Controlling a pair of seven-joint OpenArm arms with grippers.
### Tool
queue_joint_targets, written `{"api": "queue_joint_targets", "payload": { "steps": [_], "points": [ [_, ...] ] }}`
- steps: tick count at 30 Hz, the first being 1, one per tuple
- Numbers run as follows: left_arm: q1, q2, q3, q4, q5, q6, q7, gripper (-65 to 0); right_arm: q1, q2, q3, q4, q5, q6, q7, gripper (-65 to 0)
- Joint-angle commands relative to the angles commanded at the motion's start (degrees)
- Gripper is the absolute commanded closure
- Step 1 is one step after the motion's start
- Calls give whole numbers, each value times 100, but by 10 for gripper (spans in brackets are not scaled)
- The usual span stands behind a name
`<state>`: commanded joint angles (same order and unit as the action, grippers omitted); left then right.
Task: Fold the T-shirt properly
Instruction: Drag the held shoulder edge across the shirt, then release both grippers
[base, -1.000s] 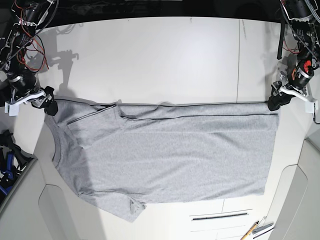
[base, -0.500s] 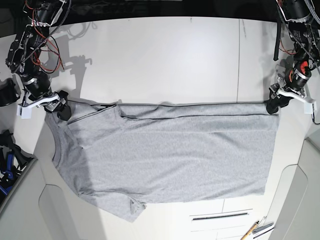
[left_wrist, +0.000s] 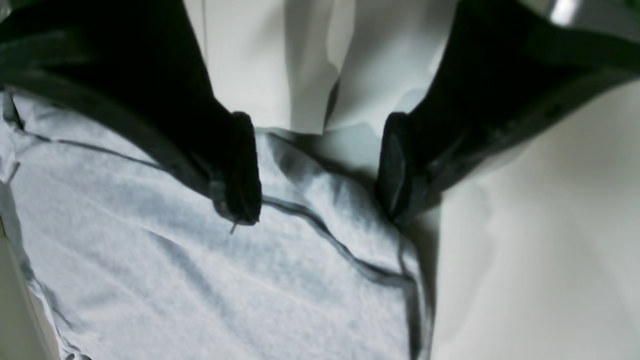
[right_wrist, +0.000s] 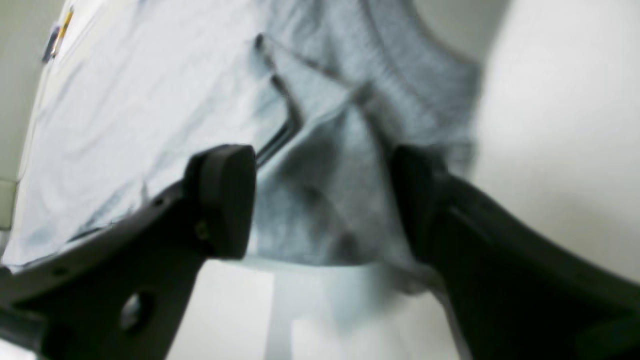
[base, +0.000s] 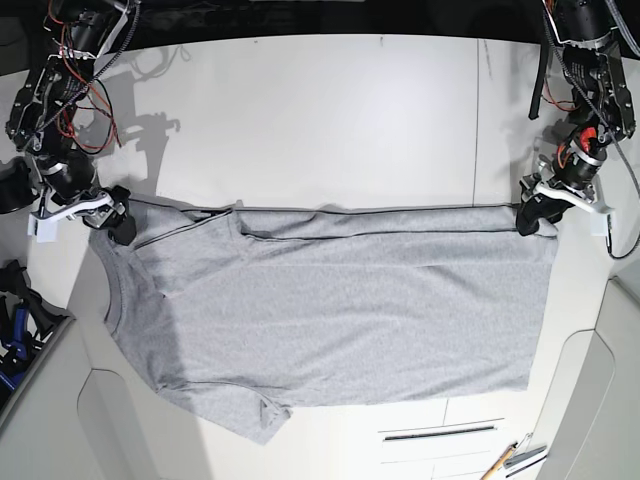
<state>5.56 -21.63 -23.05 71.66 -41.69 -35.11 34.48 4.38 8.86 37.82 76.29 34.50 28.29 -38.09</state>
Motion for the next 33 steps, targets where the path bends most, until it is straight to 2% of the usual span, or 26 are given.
{"api": "queue_joint_targets", "payload": {
  "steps": [8, 13, 18, 20, 21, 25, 33],
  "points": [
    [-2, 2, 0, 0, 39, 0, 0, -406, -26, 33, 446, 129, -149, -7, -140, -418],
    [0, 2, 0, 0, 39, -2, 0, -406, -31, 299, 444, 105, -262, -256, -114, -418],
    [-2, 4, 0, 0, 39, -2, 0, -406, -31, 332, 391, -221, -260, -282, -63, -418],
    [-4, 4, 0, 0, 35, -2, -2, -406, -28, 334, 278, -463, -258, -275, 98, -418],
    [-7, 4, 0, 0, 33, -2, 0, -406, -28, 332, 201, -588, -247, -223, 203, -418],
    [-13, 4, 0, 0, 37, -2, 0, -406, -28, 297, -146, -935, 157, 302, 249, -418],
    [-17, 4, 2, 0, 39, -13, 2, -406, 4, -48, -308, -933, 258, 361, 256, -418]
  ]
}}
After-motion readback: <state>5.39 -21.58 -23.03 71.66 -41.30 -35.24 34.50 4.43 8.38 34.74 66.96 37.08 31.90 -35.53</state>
